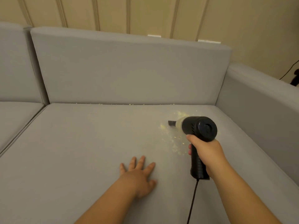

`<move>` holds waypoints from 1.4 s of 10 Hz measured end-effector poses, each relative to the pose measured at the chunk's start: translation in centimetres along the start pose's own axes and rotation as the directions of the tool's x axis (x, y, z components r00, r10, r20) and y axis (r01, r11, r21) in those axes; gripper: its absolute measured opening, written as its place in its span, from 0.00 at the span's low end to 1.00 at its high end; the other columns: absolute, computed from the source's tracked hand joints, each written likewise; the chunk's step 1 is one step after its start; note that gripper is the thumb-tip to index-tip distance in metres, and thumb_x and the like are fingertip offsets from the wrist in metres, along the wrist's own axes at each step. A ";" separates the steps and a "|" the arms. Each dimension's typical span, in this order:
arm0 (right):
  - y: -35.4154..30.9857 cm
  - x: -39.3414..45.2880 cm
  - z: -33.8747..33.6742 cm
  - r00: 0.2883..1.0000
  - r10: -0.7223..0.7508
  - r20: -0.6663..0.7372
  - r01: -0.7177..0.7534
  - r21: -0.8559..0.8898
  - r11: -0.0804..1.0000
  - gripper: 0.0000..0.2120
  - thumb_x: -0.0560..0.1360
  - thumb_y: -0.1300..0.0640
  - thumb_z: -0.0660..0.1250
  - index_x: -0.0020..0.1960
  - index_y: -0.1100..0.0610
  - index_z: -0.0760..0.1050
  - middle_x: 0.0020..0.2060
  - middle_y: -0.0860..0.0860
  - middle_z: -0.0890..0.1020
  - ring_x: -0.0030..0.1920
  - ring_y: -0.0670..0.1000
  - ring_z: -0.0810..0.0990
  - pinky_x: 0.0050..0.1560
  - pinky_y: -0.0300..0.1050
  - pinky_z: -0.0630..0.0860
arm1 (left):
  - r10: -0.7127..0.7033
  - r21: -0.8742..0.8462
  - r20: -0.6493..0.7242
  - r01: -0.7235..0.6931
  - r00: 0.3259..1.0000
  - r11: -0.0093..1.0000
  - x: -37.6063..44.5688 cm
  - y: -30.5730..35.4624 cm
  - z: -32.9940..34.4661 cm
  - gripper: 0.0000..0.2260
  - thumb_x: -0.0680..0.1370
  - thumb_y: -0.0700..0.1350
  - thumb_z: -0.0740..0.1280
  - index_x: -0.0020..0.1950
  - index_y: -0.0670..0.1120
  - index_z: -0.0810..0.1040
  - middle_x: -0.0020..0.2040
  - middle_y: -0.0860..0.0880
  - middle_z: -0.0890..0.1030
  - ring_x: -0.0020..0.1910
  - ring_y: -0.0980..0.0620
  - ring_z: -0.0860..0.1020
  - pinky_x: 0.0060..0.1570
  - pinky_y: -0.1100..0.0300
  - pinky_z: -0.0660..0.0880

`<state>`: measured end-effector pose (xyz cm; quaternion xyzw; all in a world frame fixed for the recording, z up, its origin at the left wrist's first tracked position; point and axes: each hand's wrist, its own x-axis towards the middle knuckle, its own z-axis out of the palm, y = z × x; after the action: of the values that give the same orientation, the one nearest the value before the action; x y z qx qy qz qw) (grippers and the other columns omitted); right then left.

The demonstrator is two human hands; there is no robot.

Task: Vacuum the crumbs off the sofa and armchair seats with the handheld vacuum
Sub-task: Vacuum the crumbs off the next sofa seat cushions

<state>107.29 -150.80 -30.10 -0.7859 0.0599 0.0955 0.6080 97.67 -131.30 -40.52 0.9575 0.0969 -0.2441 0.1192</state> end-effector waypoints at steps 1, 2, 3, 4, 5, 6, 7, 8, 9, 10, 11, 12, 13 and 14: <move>0.6 0.2 0.0 0.999 -0.002 0.048 0.003 -0.027 1.000 0.07 0.75 0.57 0.76 0.49 0.60 0.83 0.38 0.59 0.87 0.39 0.56 0.85 0.52 0.59 0.84 | 0.003 -0.006 -0.032 -0.003 0.999 1.000 0.0 -0.3 0.3 0.31 0.82 0.67 0.51 0.82 0.66 0.40 0.84 0.53 0.34 0.82 0.43 0.35 0.76 0.30 0.37; 0.4 0.3 0.3 0.993 0.002 0.116 0.000 -0.015 1.000 0.07 0.75 0.56 0.76 0.49 0.59 0.83 0.39 0.59 0.87 0.38 0.55 0.85 0.54 0.61 0.85 | 0.003 -0.004 -0.031 -0.003 1.000 1.000 0.1 -0.6 0.8 0.30 0.82 0.68 0.50 0.82 0.67 0.40 0.84 0.54 0.35 0.82 0.44 0.35 0.76 0.31 0.37; 0.8 0.1 0.5 0.995 -0.016 0.101 0.018 -0.018 1.000 0.06 0.75 0.55 0.77 0.48 0.57 0.83 0.39 0.57 0.87 0.37 0.53 0.86 0.51 0.57 0.85 | -0.002 -0.009 -0.024 0.001 1.000 1.000 0.2 -0.5 0.8 0.30 0.82 0.69 0.49 0.81 0.68 0.41 0.84 0.55 0.35 0.82 0.44 0.35 0.76 0.32 0.37; 1.4 0.0 0.6 0.997 -0.057 0.047 0.060 -0.059 0.996 0.07 0.75 0.54 0.76 0.47 0.58 0.83 0.37 0.55 0.86 0.36 0.51 0.85 0.49 0.55 0.85 | -0.005 -0.001 -0.024 0.005 1.000 1.000 0.4 -0.6 0.7 0.30 0.82 0.69 0.49 0.81 0.69 0.41 0.84 0.55 0.35 0.82 0.45 0.35 0.76 0.32 0.37; 1.6 -0.1 0.3 0.995 -0.042 0.087 0.051 -0.097 0.994 0.09 0.74 0.55 0.76 0.47 0.61 0.83 0.38 0.59 0.86 0.35 0.52 0.85 0.50 0.57 0.85 | -0.005 0.004 -0.022 0.005 1.000 1.000 0.3 -0.6 0.8 0.30 0.83 0.68 0.50 0.81 0.69 0.40 0.83 0.55 0.35 0.82 0.45 0.35 0.76 0.32 0.37; 1.2 -0.6 -0.4 0.993 -0.019 0.120 0.023 -0.038 0.999 0.07 0.74 0.56 0.76 0.47 0.59 0.83 0.40 0.60 0.87 0.37 0.54 0.85 0.52 0.59 0.85 | -0.008 0.013 -0.022 0.008 1.000 1.000 0.3 -0.6 0.9 0.30 0.83 0.68 0.50 0.81 0.69 0.40 0.83 0.55 0.35 0.82 0.45 0.35 0.77 0.32 0.37; 1.4 -0.9 -0.7 0.997 -0.034 0.063 0.039 -0.076 0.996 0.08 0.74 0.55 0.76 0.47 0.60 0.83 0.40 0.60 0.87 0.37 0.53 0.85 0.52 0.59 0.85 | -0.010 0.019 -0.028 0.011 1.000 1.000 0.3 -0.7 1.1 0.30 0.82 0.69 0.50 0.81 0.69 0.39 0.83 0.55 0.34 0.82 0.45 0.35 0.77 0.32 0.38; 1.5 -1.4 -0.9 0.996 -0.008 0.090 0.013 -0.061 0.998 0.09 0.74 0.56 0.75 0.48 0.62 0.83 0.36 0.57 0.85 0.36 0.53 0.85 0.53 0.59 0.85 | -0.008 0.021 -0.032 0.009 0.999 1.000 0.4 -0.7 1.2 0.30 0.82 0.69 0.50 0.81 0.69 0.39 0.83 0.55 0.34 0.82 0.45 0.35 0.77 0.32 0.38; 1.1 -2.0 -1.0 0.992 0.021 0.123 -0.024 0.026 0.999 0.06 0.75 0.56 0.77 0.48 0.57 0.83 0.36 0.55 0.85 0.36 0.52 0.84 0.52 0.58 0.85 | -0.011 0.021 -0.030 0.012 0.999 1.000 0.3 -0.6 1.2 0.30 0.82 0.69 0.50 0.81 0.69 0.39 0.83 0.56 0.34 0.82 0.45 0.35 0.77 0.33 0.38; 1.2 -2.0 -1.0 0.997 -0.024 0.071 0.025 -0.008 1.000 0.07 0.74 0.55 0.77 0.48 0.58 0.83 0.37 0.56 0.86 0.35 0.51 0.85 0.51 0.58 0.85 | -0.011 0.016 -0.034 0.011 0.999 1.000 0.3 -0.6 1.2 0.30 0.82 0.69 0.49 0.81 0.70 0.39 0.83 0.56 0.34 0.82 0.46 0.35 0.77 0.33 0.38; 1.2 -2.1 -1.3 0.998 -0.027 0.060 0.031 -0.058 0.998 0.10 0.74 0.54 0.76 0.48 0.61 0.83 0.39 0.59 0.86 0.35 0.51 0.85 0.52 0.59 0.85 | -0.010 0.017 -0.034 0.011 0.999 1.000 0.3 -0.7 1.3 0.30 0.82 0.69 0.49 0.81 0.70 0.39 0.83 0.56 0.34 0.82 0.46 0.35 0.77 0.33 0.37; 0.7 -2.4 -1.7 0.994 0.000 0.108 0.005 -0.050 0.999 0.08 0.74 0.55 0.77 0.49 0.59 0.83 0.40 0.60 0.87 0.35 0.52 0.85 0.52 0.58 0.85 | -0.011 0.017 -0.028 0.012 1.000 1.000 0.3 -0.6 1.2 0.30 0.82 0.69 0.49 0.81 0.70 0.38 0.83 0.56 0.34 0.82 0.46 0.34 0.77 0.33 0.37; 0.6 -2.4 -1.8 0.996 -0.027 0.090 0.032 -0.060 0.998 0.09 0.74 0.54 0.77 0.47 0.59 0.83 0.40 0.59 0.87 0.36 0.54 0.86 0.52 0.59 0.85 | -0.011 0.007 -0.026 0.011 1.000 1.000 0.4 -0.7 1.2 0.30 0.82 0.69 0.49 0.80 0.70 0.39 0.83 0.56 0.34 0.82 0.46 0.34 0.77 0.33 0.37; 0.8 -2.3 -1.9 0.998 -0.043 0.054 0.047 -0.079 0.996 0.11 0.73 0.52 0.77 0.46 0.59 0.83 0.37 0.58 0.86 0.36 0.55 0.86 0.53 0.62 0.85 | -0.012 0.011 -0.027 0.012 1.000 1.000 0.4 -0.7 1.3 0.29 0.82 0.69 0.49 0.80 0.70 0.39 0.83 0.56 0.34 0.82 0.46 0.34 0.77 0.33 0.37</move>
<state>104.99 -152.90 -29.91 -0.8081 0.0224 0.1046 0.5792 97.27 -130.94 -41.97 0.9608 0.1028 -0.2323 0.1112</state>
